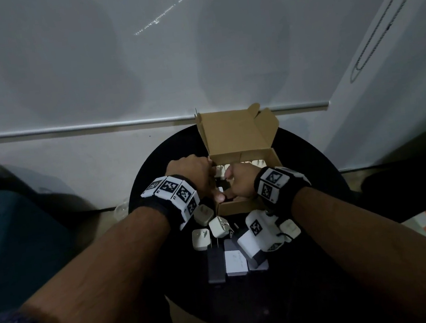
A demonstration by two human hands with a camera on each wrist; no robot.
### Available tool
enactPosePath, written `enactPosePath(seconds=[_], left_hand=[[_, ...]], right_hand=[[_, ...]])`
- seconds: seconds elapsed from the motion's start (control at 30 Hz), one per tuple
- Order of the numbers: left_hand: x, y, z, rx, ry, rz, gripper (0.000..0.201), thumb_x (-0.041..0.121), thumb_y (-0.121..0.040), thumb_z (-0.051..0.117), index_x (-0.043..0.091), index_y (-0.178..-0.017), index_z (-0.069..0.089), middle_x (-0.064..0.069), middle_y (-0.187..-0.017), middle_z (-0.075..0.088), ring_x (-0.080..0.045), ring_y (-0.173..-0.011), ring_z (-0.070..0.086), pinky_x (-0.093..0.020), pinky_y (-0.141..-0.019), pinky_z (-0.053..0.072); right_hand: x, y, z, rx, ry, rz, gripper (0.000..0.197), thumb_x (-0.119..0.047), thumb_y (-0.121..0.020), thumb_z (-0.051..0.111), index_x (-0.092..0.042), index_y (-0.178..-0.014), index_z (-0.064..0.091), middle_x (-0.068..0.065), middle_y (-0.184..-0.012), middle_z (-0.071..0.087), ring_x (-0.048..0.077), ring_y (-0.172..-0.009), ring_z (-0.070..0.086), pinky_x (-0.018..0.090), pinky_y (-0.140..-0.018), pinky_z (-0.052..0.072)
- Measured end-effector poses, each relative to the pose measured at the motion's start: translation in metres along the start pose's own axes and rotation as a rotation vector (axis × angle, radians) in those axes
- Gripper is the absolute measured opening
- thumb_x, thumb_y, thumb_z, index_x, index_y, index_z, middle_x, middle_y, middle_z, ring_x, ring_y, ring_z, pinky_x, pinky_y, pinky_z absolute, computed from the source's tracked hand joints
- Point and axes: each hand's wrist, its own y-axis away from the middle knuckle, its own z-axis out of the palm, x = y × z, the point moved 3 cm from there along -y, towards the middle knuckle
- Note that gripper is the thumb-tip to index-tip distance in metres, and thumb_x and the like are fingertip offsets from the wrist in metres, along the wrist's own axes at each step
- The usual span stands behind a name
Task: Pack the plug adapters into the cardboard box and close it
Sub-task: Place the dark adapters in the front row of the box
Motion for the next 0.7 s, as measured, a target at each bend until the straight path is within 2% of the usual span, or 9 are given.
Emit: enactPosePath(seconds=[0.2, 0.33, 0.4, 0.47, 0.53, 0.6, 0.63, 0.7], left_hand=[[-0.001, 0.001, 0.001, 0.016, 0.002, 0.008, 0.066, 0.072, -0.058, 0.074, 0.032, -0.11, 0.066, 0.004, -0.083, 0.055, -0.023, -0.089, 0.063, -0.031, -0.067, 0.039], [0.0, 0.003, 0.0, 0.031, 0.007, 0.0, 0.059, 0.069, -0.058, 0.076, 0.029, -0.102, 0.069, 0.004, -0.08, 0.055, -0.023, -0.086, 0.064, -0.03, -0.066, 0.04], [0.0, 0.003, -0.001, 0.031, 0.01, -0.001, 0.06, 0.069, -0.058, 0.076, 0.029, -0.102, 0.069, 0.004, -0.079, 0.055, -0.024, -0.083, 0.063, -0.03, -0.066, 0.041], [-0.001, 0.003, 0.0, 0.03, 0.011, -0.003, 0.062, 0.071, -0.057, 0.075, 0.03, -0.103, 0.068, 0.005, -0.076, 0.052, -0.022, -0.076, 0.057, -0.031, -0.065, 0.04], [0.0, 0.002, -0.001, 0.031, 0.007, -0.006, 0.064, 0.073, -0.057, 0.074, 0.03, -0.103, 0.068, 0.005, -0.075, 0.052, -0.021, -0.073, 0.053, -0.031, -0.064, 0.039], [0.001, 0.002, -0.001, 0.032, -0.002, -0.003, 0.065, 0.074, -0.057, 0.073, 0.03, -0.104, 0.068, 0.005, -0.073, 0.052, -0.021, -0.072, 0.053, -0.03, -0.064, 0.04], [0.001, 0.002, -0.001, 0.035, -0.008, -0.001, 0.065, 0.074, -0.057, 0.072, 0.031, -0.105, 0.068, 0.006, -0.073, 0.051, -0.021, -0.073, 0.054, -0.03, -0.064, 0.04], [0.001, 0.002, -0.001, 0.039, -0.017, 0.005, 0.067, 0.075, -0.057, 0.071, 0.032, -0.108, 0.068, 0.005, -0.075, 0.053, -0.022, -0.075, 0.056, -0.03, -0.064, 0.04]], right_hand=[[-0.003, 0.014, -0.003, 0.106, 0.044, -0.101, 0.042, -0.022, -0.086, 0.066, -0.007, -0.123, 0.056, 0.013, -0.123, 0.06, 0.03, -0.116, 0.056, 0.031, -0.092, 0.045], [0.002, 0.046, -0.001, 0.299, -0.025, -0.249, 0.022, -0.016, -0.081, 0.065, -0.007, -0.102, 0.063, 0.013, -0.098, 0.068, 0.031, -0.098, 0.063, 0.037, -0.085, 0.05], [0.008, 0.066, 0.005, 0.26, -0.032, -0.288, 0.018, -0.021, -0.08, 0.068, -0.011, -0.095, 0.066, 0.007, -0.09, 0.069, 0.025, -0.089, 0.064, 0.034, -0.083, 0.051], [0.018, 0.085, 0.014, 0.104, -0.016, -0.21, 0.022, -0.031, -0.082, 0.068, -0.02, -0.101, 0.063, -0.002, -0.094, 0.067, 0.017, -0.09, 0.063, 0.034, -0.087, 0.052], [0.028, 0.099, 0.027, 0.009, -0.077, -0.151, 0.038, -0.044, -0.081, 0.068, -0.023, -0.111, 0.057, -0.005, -0.097, 0.066, 0.013, -0.093, 0.063, 0.033, -0.088, 0.051], [0.031, 0.108, 0.042, 0.014, -0.126, -0.121, 0.057, -0.057, -0.077, 0.065, -0.025, -0.122, 0.049, -0.006, -0.103, 0.062, 0.014, -0.101, 0.061, 0.034, -0.091, 0.05], [0.03, 0.11, 0.049, 0.022, -0.116, -0.109, 0.064, -0.059, -0.077, 0.063, -0.026, -0.129, 0.044, -0.005, -0.111, 0.06, 0.016, -0.109, 0.059, 0.034, -0.095, 0.047], [0.025, 0.112, 0.06, 0.03, -0.027, -0.111, 0.066, -0.052, -0.083, 0.06, -0.027, -0.139, 0.035, 0.0, -0.132, 0.053, 0.021, -0.123, 0.051, 0.034, -0.097, 0.038]])
